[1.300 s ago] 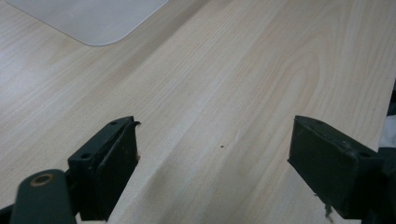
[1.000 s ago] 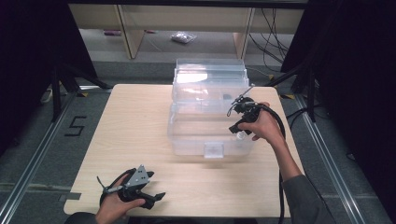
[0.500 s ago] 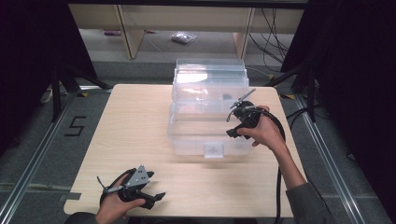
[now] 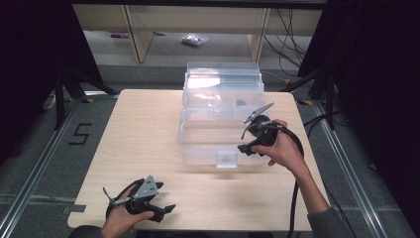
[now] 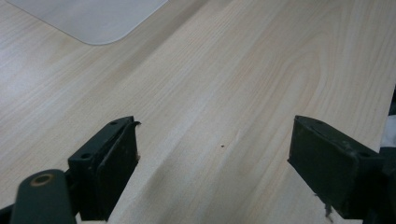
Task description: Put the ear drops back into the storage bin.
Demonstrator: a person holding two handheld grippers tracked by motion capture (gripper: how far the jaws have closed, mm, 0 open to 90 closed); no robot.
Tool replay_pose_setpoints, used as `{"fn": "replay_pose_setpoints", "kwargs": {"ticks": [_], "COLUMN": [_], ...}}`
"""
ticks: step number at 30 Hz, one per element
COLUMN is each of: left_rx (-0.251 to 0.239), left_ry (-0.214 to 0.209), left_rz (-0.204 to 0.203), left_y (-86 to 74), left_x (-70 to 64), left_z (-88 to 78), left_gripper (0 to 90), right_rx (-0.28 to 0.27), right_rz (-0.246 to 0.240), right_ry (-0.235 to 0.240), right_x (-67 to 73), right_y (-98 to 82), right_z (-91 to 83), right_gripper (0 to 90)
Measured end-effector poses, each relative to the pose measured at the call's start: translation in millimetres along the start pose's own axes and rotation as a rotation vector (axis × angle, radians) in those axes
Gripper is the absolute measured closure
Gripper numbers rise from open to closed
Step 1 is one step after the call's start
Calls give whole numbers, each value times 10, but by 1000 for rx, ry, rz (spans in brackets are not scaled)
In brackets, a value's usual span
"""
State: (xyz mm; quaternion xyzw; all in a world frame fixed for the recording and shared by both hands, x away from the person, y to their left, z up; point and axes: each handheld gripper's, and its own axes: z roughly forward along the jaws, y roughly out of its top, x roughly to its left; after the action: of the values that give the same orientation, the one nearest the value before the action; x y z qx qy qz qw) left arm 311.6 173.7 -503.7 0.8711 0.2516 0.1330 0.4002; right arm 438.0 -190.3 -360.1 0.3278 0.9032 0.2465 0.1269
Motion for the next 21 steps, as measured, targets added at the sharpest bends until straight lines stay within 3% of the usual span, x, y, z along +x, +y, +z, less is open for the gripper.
{"fn": "replay_pose_setpoints", "kwargs": {"ticks": [16,17,20,21], "left_rx": [-7,-7,-9,-11], "left_ry": [-7,-6,-7,-6], "left_rz": [-7,-7,-9,-6], "left_y": [-2,-2,-2,-2], "left_x": [-8,-8,-7,-8], "left_z": [5,5,7,8], "left_gripper": [150,150,150,150], "right_rx": [-76,-72,-101,-84], "right_rz": [-7,14,5,23], "right_ry": [31,34,38,46], "right_x": [244,265,286,300], "right_y": [-228,-238,-286,-284], "right_z": [-42,-48,-26,-28], "right_gripper": [229,229,229,229]}}
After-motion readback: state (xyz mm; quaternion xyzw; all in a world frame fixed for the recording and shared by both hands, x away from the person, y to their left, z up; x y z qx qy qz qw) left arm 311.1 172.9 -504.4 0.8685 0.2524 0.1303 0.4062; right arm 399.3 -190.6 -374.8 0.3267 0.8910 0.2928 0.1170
